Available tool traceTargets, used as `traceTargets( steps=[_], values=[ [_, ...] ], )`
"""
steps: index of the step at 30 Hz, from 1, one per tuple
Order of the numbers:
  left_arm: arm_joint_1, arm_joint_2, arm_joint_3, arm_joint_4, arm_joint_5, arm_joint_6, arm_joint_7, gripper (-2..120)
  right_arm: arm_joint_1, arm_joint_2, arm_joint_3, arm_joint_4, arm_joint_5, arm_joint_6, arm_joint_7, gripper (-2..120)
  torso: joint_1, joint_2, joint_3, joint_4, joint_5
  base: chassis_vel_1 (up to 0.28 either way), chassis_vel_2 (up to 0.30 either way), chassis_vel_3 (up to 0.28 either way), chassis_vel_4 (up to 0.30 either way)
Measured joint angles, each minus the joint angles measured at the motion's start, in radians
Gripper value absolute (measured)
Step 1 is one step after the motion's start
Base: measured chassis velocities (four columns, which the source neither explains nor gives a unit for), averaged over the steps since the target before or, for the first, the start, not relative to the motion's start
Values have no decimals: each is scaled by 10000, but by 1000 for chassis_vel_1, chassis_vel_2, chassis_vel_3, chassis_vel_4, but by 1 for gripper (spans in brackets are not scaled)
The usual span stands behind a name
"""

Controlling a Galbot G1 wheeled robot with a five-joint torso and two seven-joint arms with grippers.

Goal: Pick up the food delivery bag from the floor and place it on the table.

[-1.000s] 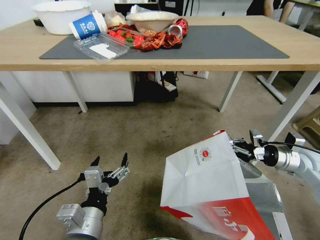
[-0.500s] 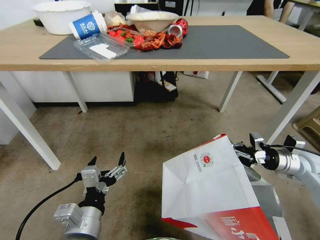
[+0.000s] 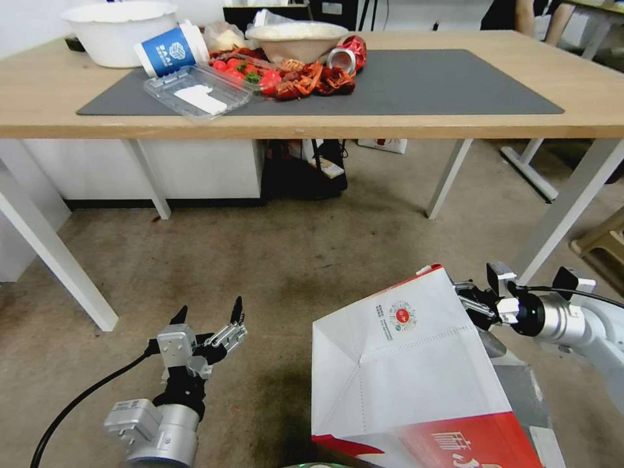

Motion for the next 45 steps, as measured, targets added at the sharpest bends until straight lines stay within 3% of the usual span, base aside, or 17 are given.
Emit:
traceTargets(
  steps=[10,45],
  values=[
    [144,68,-12,-71,-22,-249,-202,100,-118,138,40,104,-49,30,-76,0,5,129,114,0,0,0,0,0,0],
    [171,28,0,-87,81,-256,-268,100,65,176,-61,-27,-169,98,-99,0,211,1619,1403,-1,1,0,0,0,0]
  ],
)
